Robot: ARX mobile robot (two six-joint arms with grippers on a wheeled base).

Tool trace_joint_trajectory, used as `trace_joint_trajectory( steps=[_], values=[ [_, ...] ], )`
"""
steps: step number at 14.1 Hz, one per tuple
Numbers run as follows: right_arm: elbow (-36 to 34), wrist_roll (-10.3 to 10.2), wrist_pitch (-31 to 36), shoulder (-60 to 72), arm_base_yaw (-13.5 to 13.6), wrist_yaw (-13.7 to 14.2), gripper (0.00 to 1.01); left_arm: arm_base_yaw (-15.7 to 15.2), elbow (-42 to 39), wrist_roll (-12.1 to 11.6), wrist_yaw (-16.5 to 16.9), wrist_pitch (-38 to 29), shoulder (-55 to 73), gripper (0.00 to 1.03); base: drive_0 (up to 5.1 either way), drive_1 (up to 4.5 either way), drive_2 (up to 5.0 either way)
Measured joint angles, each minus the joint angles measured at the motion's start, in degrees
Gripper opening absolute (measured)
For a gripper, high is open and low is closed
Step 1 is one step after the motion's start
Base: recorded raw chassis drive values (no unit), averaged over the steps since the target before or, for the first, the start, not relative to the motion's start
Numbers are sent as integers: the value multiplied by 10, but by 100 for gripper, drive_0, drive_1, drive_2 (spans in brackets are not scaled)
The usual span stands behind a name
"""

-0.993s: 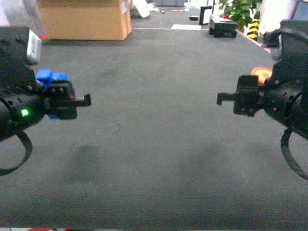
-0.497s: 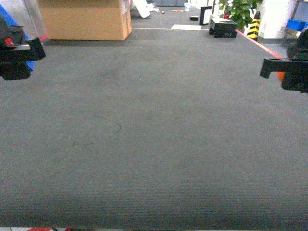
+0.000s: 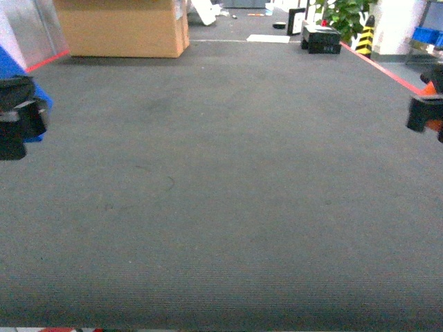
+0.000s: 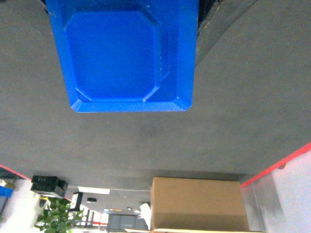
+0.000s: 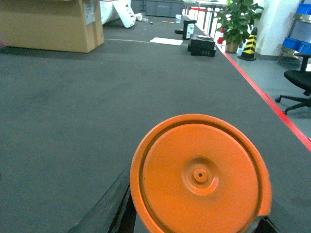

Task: Sort blue parts and orange caps into right shelf containers

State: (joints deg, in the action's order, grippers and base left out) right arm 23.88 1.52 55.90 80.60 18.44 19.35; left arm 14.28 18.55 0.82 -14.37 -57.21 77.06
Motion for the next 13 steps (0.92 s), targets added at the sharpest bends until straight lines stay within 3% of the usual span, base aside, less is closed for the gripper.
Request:
trace_joint_trajectory(
  steps=[2,6,7,10,11,12,13],
  values=[
    [-59,-7,-2,-63,-37,-40,45,-28,-45,0,25,7,-59,44,0,0,0],
    [-141,-7,-33,-170,-86,-94,45,-68,-112,0,68,52,-165,44,0,0,0],
    [-156,-8,-46,-199,-99,-105,45,-76,-132,0,75,12,-167,44,0,0,0],
    [-200,-9,-41,-249,-125,-130,45,-103,-164,0,106,89,-249,44,0,0,0],
    [-217,-10,-72,-273,-130,-139,45,-137,-166,0,138,113,-289,44,0,0,0],
    [-224,-10,-93,-302,-140,-150,45,-146,-169,0,135,138,-314,44,0,0,0],
    [-226,-10,-116,-340,-178,-187,45,-144,-177,0,143,167,-345,44,0,0,0]
  ],
)
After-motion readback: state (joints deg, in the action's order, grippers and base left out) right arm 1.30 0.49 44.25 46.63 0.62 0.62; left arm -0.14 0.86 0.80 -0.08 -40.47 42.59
